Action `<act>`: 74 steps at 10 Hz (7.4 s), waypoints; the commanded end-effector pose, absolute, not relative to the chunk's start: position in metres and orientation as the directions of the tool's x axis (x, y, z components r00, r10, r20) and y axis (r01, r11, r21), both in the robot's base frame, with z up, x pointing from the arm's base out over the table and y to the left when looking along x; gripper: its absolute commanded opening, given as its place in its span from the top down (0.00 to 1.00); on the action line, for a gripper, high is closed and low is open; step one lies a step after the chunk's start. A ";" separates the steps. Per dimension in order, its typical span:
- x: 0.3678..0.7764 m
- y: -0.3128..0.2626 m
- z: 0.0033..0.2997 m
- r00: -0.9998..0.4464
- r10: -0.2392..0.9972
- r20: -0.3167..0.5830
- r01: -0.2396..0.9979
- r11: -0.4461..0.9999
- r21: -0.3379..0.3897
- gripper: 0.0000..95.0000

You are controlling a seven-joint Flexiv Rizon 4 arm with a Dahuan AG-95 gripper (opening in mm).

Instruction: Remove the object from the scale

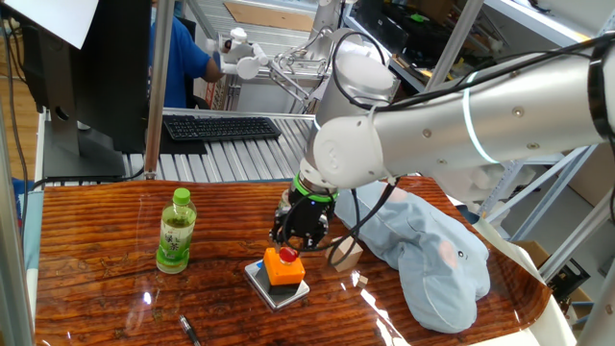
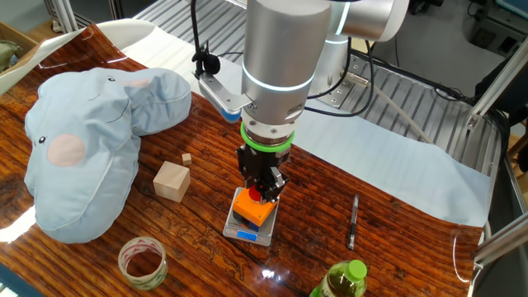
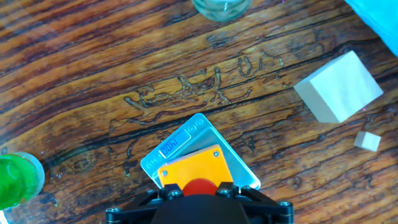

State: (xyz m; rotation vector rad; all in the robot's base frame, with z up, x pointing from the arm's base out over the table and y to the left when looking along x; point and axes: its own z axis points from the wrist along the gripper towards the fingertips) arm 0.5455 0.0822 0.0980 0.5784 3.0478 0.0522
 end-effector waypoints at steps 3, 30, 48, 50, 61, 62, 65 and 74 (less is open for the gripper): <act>0.545 0.082 0.093 -0.937 0.349 -0.037 0.347 0.937 0.042 0.60; 0.516 0.089 0.135 -0.957 0.288 0.023 0.288 0.957 0.027 1.00; 0.476 -0.020 0.124 -0.990 0.135 0.029 0.135 0.991 0.001 1.00; 0.477 -0.021 0.122 -0.992 0.122 0.031 0.122 0.993 -0.004 1.00; 0.479 -0.022 0.116 -0.984 0.176 0.041 0.177 0.984 0.027 1.00; 0.479 -0.022 0.116 -0.976 0.212 0.053 0.214 0.977 0.025 1.00; 0.479 -0.022 0.116 -0.962 0.268 0.059 0.270 0.962 0.027 1.00; 0.452 -0.039 0.119 -0.962 0.271 0.020 0.271 0.962 0.028 1.00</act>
